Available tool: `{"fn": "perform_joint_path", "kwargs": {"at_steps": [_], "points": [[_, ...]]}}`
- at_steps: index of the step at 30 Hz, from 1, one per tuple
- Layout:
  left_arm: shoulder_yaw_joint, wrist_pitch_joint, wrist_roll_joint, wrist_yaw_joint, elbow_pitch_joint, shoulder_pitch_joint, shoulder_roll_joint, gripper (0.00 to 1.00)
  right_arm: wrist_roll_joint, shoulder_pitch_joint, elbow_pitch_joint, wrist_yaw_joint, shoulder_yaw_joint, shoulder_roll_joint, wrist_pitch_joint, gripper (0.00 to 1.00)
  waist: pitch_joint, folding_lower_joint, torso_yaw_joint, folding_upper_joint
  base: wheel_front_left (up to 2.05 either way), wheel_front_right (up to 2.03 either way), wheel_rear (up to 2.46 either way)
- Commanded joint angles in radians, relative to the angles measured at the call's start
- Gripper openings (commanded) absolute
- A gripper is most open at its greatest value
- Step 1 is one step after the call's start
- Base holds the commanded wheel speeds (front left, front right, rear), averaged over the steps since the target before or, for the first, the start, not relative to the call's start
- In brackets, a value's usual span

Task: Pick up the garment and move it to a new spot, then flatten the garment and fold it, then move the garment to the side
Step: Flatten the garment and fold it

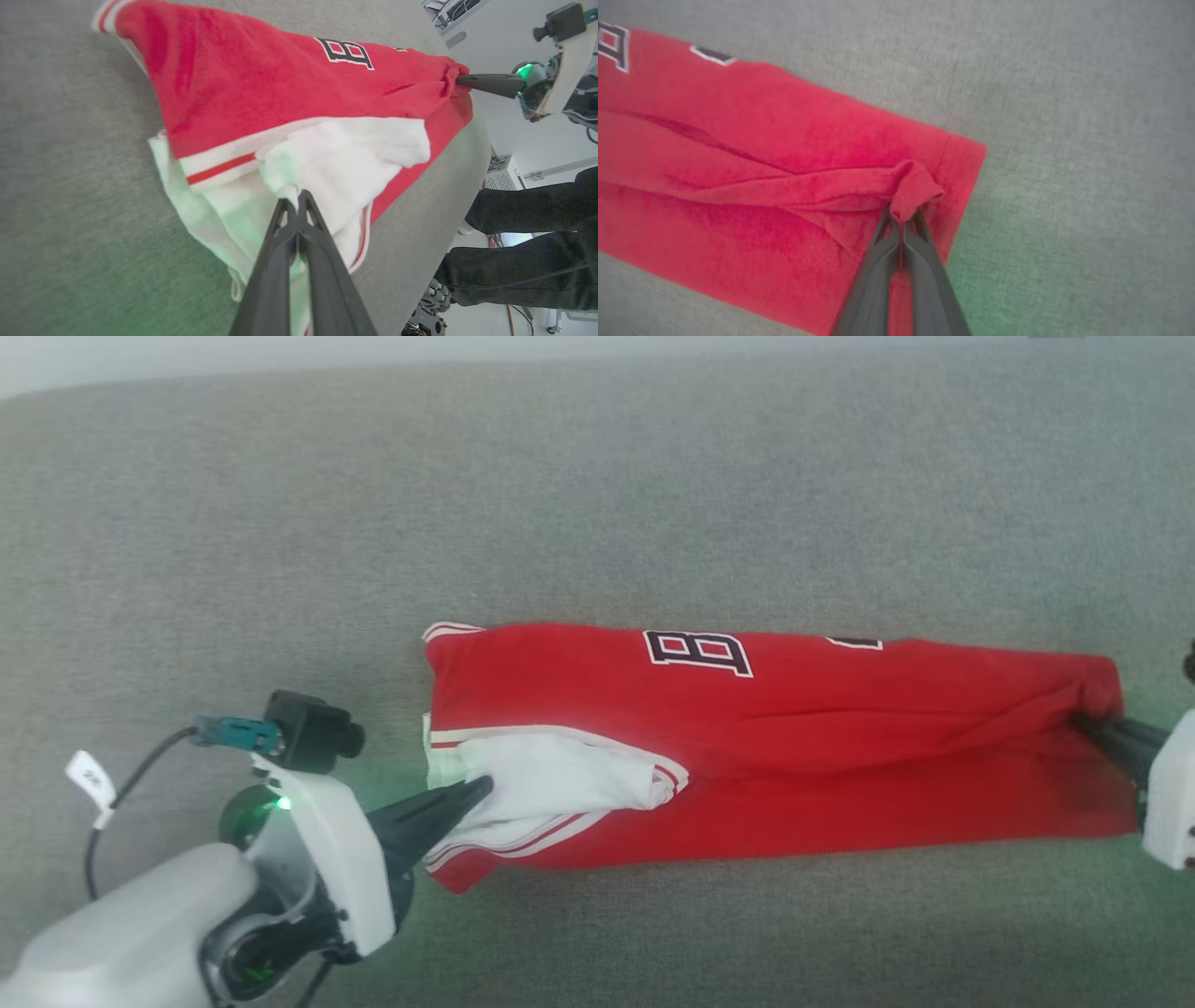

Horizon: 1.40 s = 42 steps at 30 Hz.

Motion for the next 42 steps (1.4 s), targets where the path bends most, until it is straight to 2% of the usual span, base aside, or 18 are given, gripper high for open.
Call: {"fn": "perform_joint_path", "kwargs": {"at_steps": [1,7,8,9,10,11,12,17,20,23,26,29,33,42], "points": [[-0.004,-0.014,0.006,-0.002,0.016,0.008,-0.017,0.00,-0.015,0.008,0.014,0.000,0.001,0.011,-0.004,0.00,0.013,0.0000,-0.008,0.0000,0.00,0.00,0.00],[-0.032,-0.077,0.037,-0.002,0.094,-0.002,-0.049,0.00,-0.031,-0.017,0.046,0.000,0.009,0.068,-0.009,0.00,0.033,0.0000,-0.026,0.0000,0.00,0.00,0.00],[-0.035,-0.092,0.043,-0.002,0.103,-0.002,-0.052,0.13,-0.028,-0.019,0.044,0.000,0.005,0.072,-0.015,0.20,0.033,0.0000,-0.028,0.0000,0.00,0.00,0.00],[-0.035,-0.112,0.043,-0.002,0.112,0.000,-0.056,0.33,-0.021,-0.019,0.042,0.000,-0.002,0.074,-0.024,0.43,0.031,0.0000,-0.029,0.0000,0.00,0.00,0.00],[-0.032,-0.134,0.040,-0.002,0.114,0.004,-0.059,0.47,-0.014,-0.015,0.040,0.000,-0.011,0.072,-0.032,0.76,0.027,0.0000,-0.028,0.0000,0.00,0.00,0.00],[-0.030,-0.155,0.040,-0.002,0.116,0.009,-0.060,0.67,-0.004,-0.006,0.039,0.000,-0.019,0.069,-0.036,1.00,0.023,0.0000,-0.026,0.0000,0.00,0.00,0.00],[-0.030,-0.179,0.047,-0.002,0.117,0.012,-0.061,1.00,0.010,0.006,0.038,0.000,-0.027,0.063,-0.042,1.00,0.017,0.0000,-0.023,0.0000,0.00,0.00,0.00],[-0.005,-0.259,0.071,-0.002,0.139,0.050,-0.080,1.00,0.081,0.055,0.030,0.000,-0.085,0.028,-0.039,1.00,-0.010,0.0000,0.001,0.0000,0.00,0.00,0.00],[0.047,-0.273,0.076,-0.002,0.152,0.089,-0.105,1.00,0.113,0.088,0.045,0.000,-0.114,0.015,-0.030,1.00,-0.025,0.0000,0.024,0.0000,0.00,0.00,0.00],[0.150,-0.275,0.099,-0.002,0.160,0.152,-0.150,1.00,0.144,0.117,0.059,0.000,-0.135,0.014,-0.007,1.00,-0.039,0.0000,0.052,0.0000,0.00,0.00,0.00],[0.247,-0.275,0.172,-0.002,0.189,0.223,-0.184,1.00,0.162,0.134,0.076,0.000,-0.146,0.018,0.010,1.00,-0.051,0.0000,0.079,0.0000,0.00,0.00,0.00],[0.355,-0.275,0.232,-0.002,0.193,0.295,-0.245,1.00,0.170,0.147,0.102,0.000,-0.156,0.022,0.028,1.00,-0.061,0.0000,0.105,0.0000,0.00,0.00,0.00],[0.512,-0.275,0.353,-0.002,0.196,0.381,-0.304,1.00,0.180,0.158,0.137,0.000,-0.164,0.032,0.073,1.00,-0.073,0.0000,0.133,0.0000,0.00,0.00,0.00],[0.805,-0.276,0.718,-0.002,0.167,0.525,-0.439,1.00,0.171,0.172,0.188,0.000,-0.192,0.059,0.114,1.00,-0.102,0.0000,0.163,0.0000,0.00,0.00,0.00]]}}
